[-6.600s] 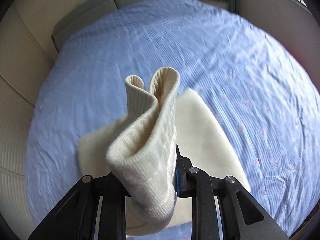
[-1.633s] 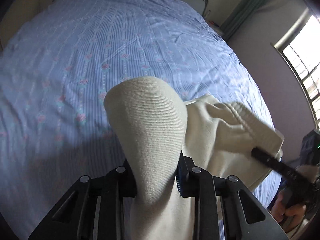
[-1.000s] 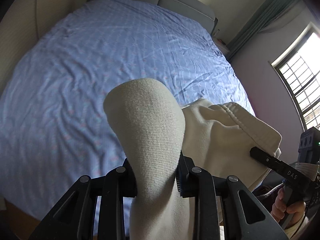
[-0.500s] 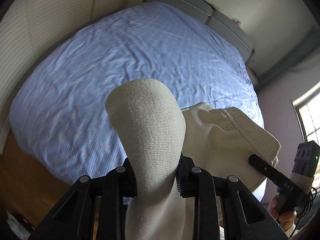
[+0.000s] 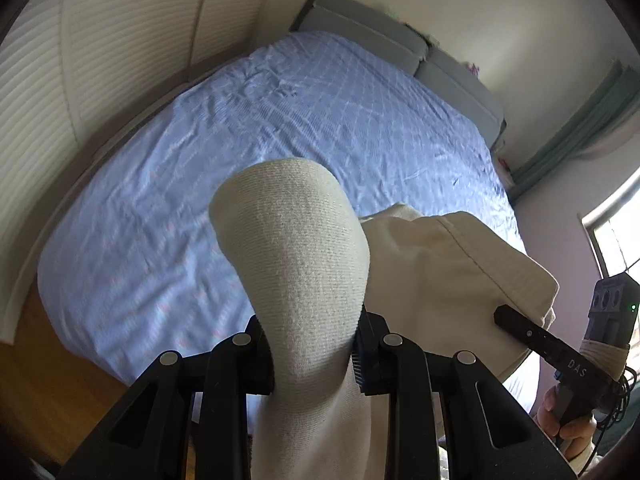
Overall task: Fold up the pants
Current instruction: 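Lift and carry the folded bundle with both grippers toward the bed edge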
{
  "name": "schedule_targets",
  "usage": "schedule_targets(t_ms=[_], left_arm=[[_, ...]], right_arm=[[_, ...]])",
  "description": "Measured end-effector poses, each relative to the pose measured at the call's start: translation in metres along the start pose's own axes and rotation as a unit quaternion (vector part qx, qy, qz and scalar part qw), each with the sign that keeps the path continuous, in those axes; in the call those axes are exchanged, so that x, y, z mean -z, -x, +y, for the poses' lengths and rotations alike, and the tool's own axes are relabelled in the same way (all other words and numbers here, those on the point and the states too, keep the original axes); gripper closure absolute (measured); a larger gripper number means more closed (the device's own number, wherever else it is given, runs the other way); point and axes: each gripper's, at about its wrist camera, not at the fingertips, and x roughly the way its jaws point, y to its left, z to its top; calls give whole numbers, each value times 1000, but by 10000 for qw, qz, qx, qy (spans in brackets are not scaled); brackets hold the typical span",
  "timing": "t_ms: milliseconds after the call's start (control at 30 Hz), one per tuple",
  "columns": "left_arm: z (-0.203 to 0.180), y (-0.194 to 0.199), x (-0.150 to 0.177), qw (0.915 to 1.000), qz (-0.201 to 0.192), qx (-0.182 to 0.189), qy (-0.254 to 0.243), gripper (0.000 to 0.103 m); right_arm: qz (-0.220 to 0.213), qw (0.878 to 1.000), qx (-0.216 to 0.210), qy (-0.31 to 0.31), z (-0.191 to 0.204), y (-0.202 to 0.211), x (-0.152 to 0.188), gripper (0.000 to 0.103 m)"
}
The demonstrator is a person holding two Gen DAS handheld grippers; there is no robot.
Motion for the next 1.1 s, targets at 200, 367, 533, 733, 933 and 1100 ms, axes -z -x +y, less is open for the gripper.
schedule_targets(t_ms=[200,367,533,733,933,1100], left_arm=[[59,-15,-56,9986,253,124,-451,76],[103,-39,-97,9953,507,304,-765,75],[143,-79,-148,9918,738,459,-934,75],[163,-142,-217,9836,754,455,-1573,75],[179,-217,-264,9777,988,410,-1808,75],[193,-273,-284,9764,1096,378,-1824,75]], right_arm=[[7,9982,232,-548,44,-51,-8,62],[6,9952,443,-869,74,-95,-19,62],[43,9925,709,-997,90,-147,-42,62],[149,9885,1019,-1105,95,-214,-81,62],[229,9830,1301,-1277,79,-287,-117,62],[268,9768,1384,-1614,53,-330,-121,62]])
